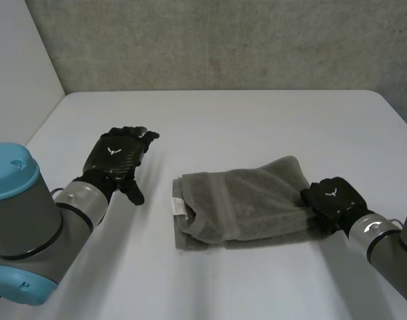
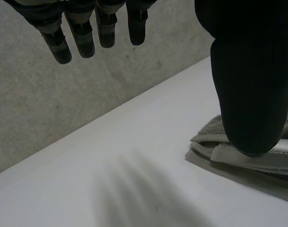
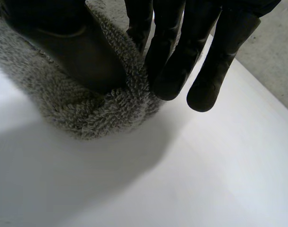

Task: Fold the towel.

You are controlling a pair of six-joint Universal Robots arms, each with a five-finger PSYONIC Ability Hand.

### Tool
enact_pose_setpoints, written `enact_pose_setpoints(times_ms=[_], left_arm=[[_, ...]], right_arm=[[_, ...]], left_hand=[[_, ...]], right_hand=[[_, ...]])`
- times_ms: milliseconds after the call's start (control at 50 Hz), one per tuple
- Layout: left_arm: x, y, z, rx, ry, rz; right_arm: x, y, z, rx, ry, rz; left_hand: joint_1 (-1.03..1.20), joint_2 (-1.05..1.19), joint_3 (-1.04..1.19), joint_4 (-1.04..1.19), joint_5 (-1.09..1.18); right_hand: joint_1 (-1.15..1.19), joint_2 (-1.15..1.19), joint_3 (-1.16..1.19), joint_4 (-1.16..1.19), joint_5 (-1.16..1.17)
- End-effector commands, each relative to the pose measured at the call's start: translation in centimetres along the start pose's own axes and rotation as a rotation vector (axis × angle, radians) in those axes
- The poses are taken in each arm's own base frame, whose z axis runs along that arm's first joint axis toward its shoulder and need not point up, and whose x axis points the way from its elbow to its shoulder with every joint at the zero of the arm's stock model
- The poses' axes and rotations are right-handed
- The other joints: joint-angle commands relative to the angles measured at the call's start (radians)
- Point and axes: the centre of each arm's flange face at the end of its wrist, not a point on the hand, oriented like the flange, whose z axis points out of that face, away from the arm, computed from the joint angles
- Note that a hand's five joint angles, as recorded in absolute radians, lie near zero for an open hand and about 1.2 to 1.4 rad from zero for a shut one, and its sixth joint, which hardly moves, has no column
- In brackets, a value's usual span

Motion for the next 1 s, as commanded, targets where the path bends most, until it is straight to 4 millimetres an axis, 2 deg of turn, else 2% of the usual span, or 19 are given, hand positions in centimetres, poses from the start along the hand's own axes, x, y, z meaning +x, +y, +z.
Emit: enact_pose_setpoints(times_ms=[20, 100, 120, 140, 160, 240, 300, 420, 620, 660, 720, 740, 760, 780, 880, 940, 960, 980, 1000], left_arm=[[0.0, -0.2, -0.2, 0.005, -0.001, 0.001], [-0.1, -0.5, -0.4, 0.012, -0.004, 0.000], [-0.1, -0.5, -0.4, 0.012, -0.004, 0.000], [-0.1, -0.4, -0.4, 0.008, -0.003, 0.000], [-0.1, -0.4, -0.4, 0.008, -0.003, 0.000], [0.0, 0.0, -0.6, -0.003, -0.001, -0.002], [0.0, 0.0, -0.6, -0.005, -0.003, -0.002], [0.1, 0.2, -0.7, -0.010, 0.001, -0.002], [0.1, 0.3, -0.7, -0.013, 0.002, -0.003], [0.1, 0.3, -0.7, -0.012, 0.002, -0.002], [0.1, 0.4, -0.7, -0.015, 0.002, -0.003], [0.1, 0.4, -0.7, -0.014, 0.004, -0.003], [0.1, 0.4, -0.7, -0.014, 0.004, -0.003], [0.1, 0.4, -0.7, -0.015, 0.002, -0.002], [0.1, 0.3, -0.8, -0.012, 0.002, -0.002], [0.0, -0.1, -0.7, -0.001, -0.002, -0.001], [-0.1, -0.4, -0.6, 0.009, -0.005, 0.000], [-0.1, -0.4, -0.6, 0.009, -0.005, 0.000], [-0.2, -0.9, -0.7, 0.024, -0.008, 0.003]], right_arm=[[-1.3, -5.2, -0.6, 0.156, -0.009, -0.042], [-3.0, -6.8, -1.1, 0.195, -0.049, -0.011], [-3.3, -6.7, -1.2, 0.180, -0.054, 0.021], [-3.3, -6.7, -1.2, 0.179, -0.054, 0.021], [-3.4, -6.4, -1.3, 0.159, -0.054, 0.045], [-3.6, -5.3, -1.6, 0.111, -0.043, 0.052], [-3.7, -5.0, -1.7, 0.101, -0.045, 0.045], [-0.6, -1.9, -1.4, 0.019, 0.027, 0.098], [1.1, 0.4, -1.5, -0.011, 0.039, 0.093], [1.2, 0.7, -1.4, -0.014, 0.046, 0.092], [1.3, 1.0, -1.1, 0.000, 0.058, 0.089], [1.3, 1.1, -0.9, 0.005, 0.060, 0.087], [1.3, 1.1, -0.9, 0.005, 0.060, 0.087], [1.3, 1.1, -0.8, 0.013, 0.058, 0.087], [1.6, 0.1, -0.5, 0.057, 0.055, 0.074], [1.9, -2.4, -0.4, 0.132, 0.061, 0.037], [0.8, -4.7, -0.7, 0.196, 0.028, 0.002], [0.8, -4.7, -0.7, 0.197, 0.027, 0.002], [-0.8, -7.1, -1.2, 0.262, -0.020, -0.036]], left_hand=[[-0.001, 0.010, 0.008, 0.008, -0.026], [-0.001, 0.010, 0.008, 0.008, -0.026], [-0.001, 0.010, 0.008, 0.008, -0.026], [-0.001, 0.010, 0.008, 0.008, -0.026], [-0.001, 0.010, 0.008, 0.008, -0.026], [-0.001, 0.010, 0.008, 0.008, -0.026], [-0.001, 0.010, 0.008, 0.008, -0.026], [-0.001, 0.010, 0.008, 0.008, -0.026], [-0.001, 0.010, 0.008, 0.008, -0.026], [-0.001, 0.010, 0.008, 0.008, -0.026], [-0.001, 0.010, 0.008, 0.008, -0.026], [-0.001, 0.010, 0.008, 0.008, -0.026], [-0.001, 0.010, 0.008, 0.008, -0.026], [-0.001, 0.010, 0.008, 0.008, -0.026], [-0.001, 0.010, 0.008, 0.008, -0.026], [0.002, 0.013, 0.012, 0.012, -0.023], [0.008, 0.019, 0.018, 0.018, -0.017], [0.008, 0.019, 0.018, 0.018, -0.017], [0.017, 0.028, 0.027, 0.027, -0.008]], right_hand=[[0.136, 0.078, 0.064, 0.056, 0.072], [0.136, 0.078, 0.064, 0.056, 0.072], [-0.371, -0.430, -0.444, -0.452, -0.436], [-0.376, -0.435, -0.449, -0.457, -0.441], [-0.609, -0.667, -0.682, -0.690, -0.674], [-0.652, -0.711, -0.725, -0.733, -0.717], [-0.650, -0.708, -0.722, -0.730, -0.714], [-0.638, -0.696, -0.710, -0.718, -0.702], [-0.738, -0.796, -0.810, -0.818, -0.802], [-0.699, -0.758, -0.772, -0.780, -0.764], [-0.418, -0.476, -0.490, -0.498, -0.482], [-0.173, -0.232, -0.246, -0.254, -0.238], [-0.171, -0.229, -0.244, -0.252, -0.236], [0.133, 0.075, 0.061, 0.053, 0.069], [0.136, 0.078, 0.064, 0.056, 0.072], [0.136, 0.078, 0.064, 0.056, 0.072], [0.136, 0.078, 0.064, 0.056, 0.072], [0.136, 0.078, 0.064, 0.056, 0.072], [0.136, 0.078, 0.064, 0.056, 0.072]])
